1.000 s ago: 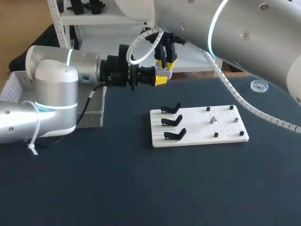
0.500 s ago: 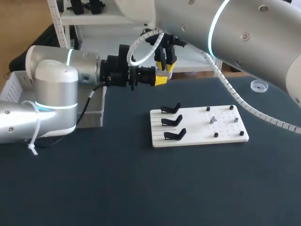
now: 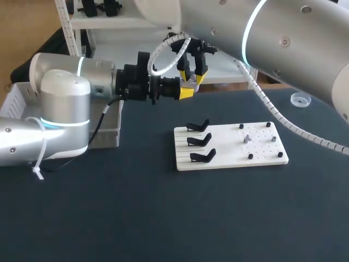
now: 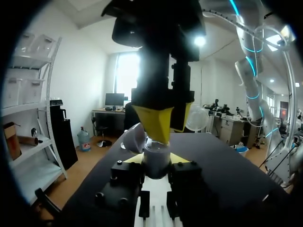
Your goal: Pick up each earbud case from the left stands, insert the matching earbuds, close the lid, and place the case in the box.
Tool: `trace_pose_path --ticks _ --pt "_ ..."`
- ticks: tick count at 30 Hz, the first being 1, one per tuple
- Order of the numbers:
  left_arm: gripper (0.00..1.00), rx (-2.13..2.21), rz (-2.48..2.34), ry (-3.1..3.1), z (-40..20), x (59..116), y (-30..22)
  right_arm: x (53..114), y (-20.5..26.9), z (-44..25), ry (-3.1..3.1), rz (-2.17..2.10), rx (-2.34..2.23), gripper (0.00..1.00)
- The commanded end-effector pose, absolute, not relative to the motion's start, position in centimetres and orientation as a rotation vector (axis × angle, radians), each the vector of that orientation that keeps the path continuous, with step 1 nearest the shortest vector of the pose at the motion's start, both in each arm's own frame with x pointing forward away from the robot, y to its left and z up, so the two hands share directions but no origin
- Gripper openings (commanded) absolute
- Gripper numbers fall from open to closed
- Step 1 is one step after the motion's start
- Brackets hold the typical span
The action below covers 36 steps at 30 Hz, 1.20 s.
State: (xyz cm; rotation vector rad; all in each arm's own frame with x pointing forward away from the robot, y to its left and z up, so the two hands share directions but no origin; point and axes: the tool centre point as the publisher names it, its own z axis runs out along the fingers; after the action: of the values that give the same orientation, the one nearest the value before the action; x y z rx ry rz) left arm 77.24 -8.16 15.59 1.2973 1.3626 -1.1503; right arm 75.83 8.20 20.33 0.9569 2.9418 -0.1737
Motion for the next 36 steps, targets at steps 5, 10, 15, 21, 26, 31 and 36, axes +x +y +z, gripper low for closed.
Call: trace_pose_path --ticks 5,10,15,21,26,31,36 --pt "0.00 1.295 -1.148 1.362 15.6 77.2 -8.2 76.2 8.4 20.9 2.946 -0.189 0.956 0.36" --pt "0.00 1.295 -1.148 1.362 15.6 77.2 -8.2 76.0 8.5 21.3 2.942 -0.171 0.954 0.37" --pt "0.00 1.295 -1.148 1.362 15.6 77.2 -8.2 75.1 8.8 21.7 2.952 -0.135 0.945 0.41" --pt "0.00 1.295 -1.148 1.362 15.6 77.2 -8.2 74.2 8.6 21.4 2.965 -0.137 0.941 0.41" --pt "0.00 1.295 -1.148 1.362 15.6 77.2 -8.2 74.5 8.1 21.1 2.961 -0.153 0.971 0.39" --pt "0.00 1.295 -1.148 1.362 15.6 77.2 -8.2 74.9 7.8 21.1 2.954 -0.161 0.986 0.39" --pt "0.00 1.295 -1.148 1.362 15.6 77.2 -8.2 74.8 7.7 21.5 2.949 -0.146 0.989 0.39"
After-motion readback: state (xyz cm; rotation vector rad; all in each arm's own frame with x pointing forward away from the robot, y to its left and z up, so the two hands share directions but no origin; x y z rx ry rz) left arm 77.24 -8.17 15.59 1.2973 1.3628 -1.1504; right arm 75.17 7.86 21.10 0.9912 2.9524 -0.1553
